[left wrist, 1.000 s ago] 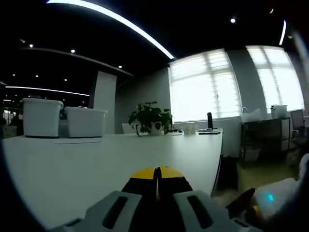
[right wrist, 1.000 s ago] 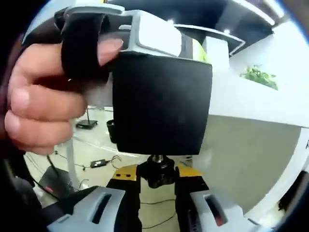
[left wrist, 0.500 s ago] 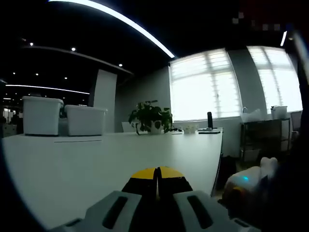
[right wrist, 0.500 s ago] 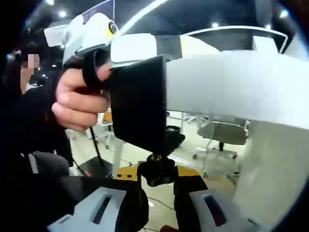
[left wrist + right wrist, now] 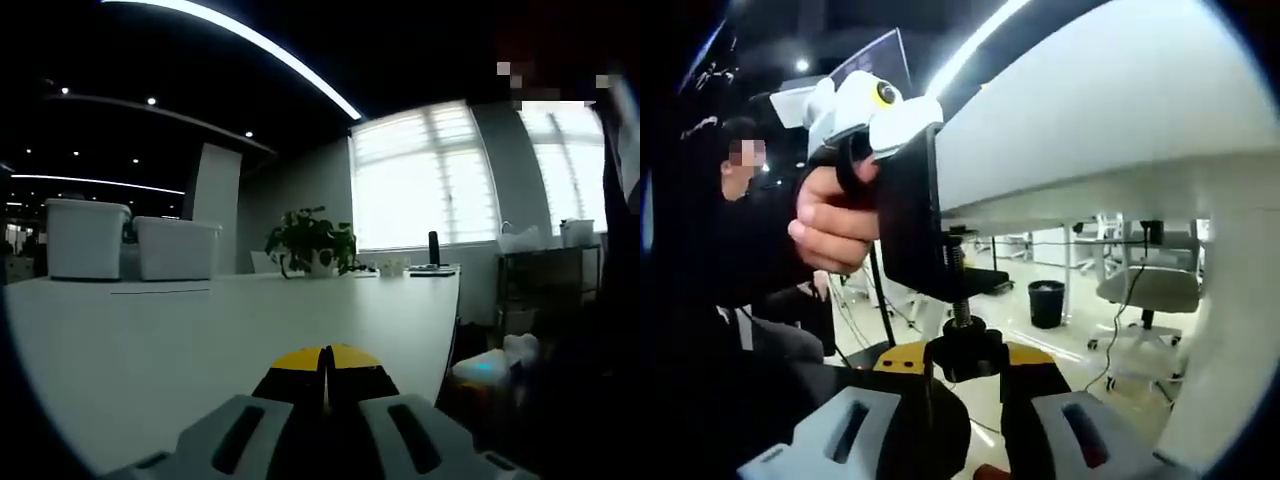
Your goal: Clamp the fixed fixture on the desktop, loosen the retaining clip, secure it to the edge of the desk, and tighten the retaining clip.
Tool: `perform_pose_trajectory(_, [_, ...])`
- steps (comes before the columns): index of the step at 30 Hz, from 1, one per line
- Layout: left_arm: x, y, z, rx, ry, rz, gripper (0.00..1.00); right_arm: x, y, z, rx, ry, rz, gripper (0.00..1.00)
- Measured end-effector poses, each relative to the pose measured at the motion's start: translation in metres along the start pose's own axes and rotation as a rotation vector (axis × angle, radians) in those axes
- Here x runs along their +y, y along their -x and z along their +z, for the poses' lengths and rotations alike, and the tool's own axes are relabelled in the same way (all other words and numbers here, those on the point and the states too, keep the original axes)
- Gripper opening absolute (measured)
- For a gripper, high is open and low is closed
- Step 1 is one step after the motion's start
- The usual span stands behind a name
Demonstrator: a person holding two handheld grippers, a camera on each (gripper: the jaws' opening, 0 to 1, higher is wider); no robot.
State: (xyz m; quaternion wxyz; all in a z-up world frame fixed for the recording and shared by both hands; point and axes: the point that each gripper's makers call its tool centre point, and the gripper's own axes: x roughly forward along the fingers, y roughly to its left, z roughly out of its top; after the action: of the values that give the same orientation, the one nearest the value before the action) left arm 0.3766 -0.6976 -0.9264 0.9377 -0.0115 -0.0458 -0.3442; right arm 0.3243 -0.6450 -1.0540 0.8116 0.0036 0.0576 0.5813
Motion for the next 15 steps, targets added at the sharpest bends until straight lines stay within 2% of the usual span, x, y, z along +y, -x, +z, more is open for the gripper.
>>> perform_pose_trajectory(3, [0.000, 0.000, 0.000, 0.000, 0.000, 0.001, 0.01, -0.005, 0.002, 0.000, 0.031, 0.001, -0.061, 0.27])
perform_pose_trajectory(5, [0.000, 0.000, 0.000, -0.001, -0.001, 0.001, 0.01, -0.014, 0.006, 0.000, 0.056, 0.079, -0.150, 0.33])
perform_pose_trajectory(7, [0.000, 0.000, 0.000, -0.003, -0.003, 0.003, 0.01, -0.016, 0.011, -0.001, 0.094, 0.081, -0.218, 0.37])
perform_pose_trajectory(9, [0.001, 0.000, 0.000, -0.004, -0.004, 0.009, 0.01, -0.019, 0.019, 0.003, 0.096, 0.078, -0.320, 0.39])
perform_pose_trajectory(10, [0.000, 0.000, 0.001, -0.004, -0.005, 0.009, 0.01, -0.021, 0.022, 0.002, 0.098, 0.066, -0.375, 0.40])
perform_pose_trajectory(11, [0.000, 0.000, 0.001, -0.005, -0.005, 0.009, 0.01, -0.020, 0.022, 0.001, 0.100, 0.059, -0.386, 0.40])
perform_pose_trajectory(12, [0.000, 0.000, 0.001, -0.006, -0.005, 0.009, 0.01, -0.020, 0.025, -0.002, 0.106, 0.014, -0.461, 0.39])
perform_pose_trajectory(15, [0.000, 0.000, 0.001, -0.003, -0.003, 0.009, 0.01, -0.019, 0.026, -0.008, 0.127, -0.030, -0.570, 0.38])
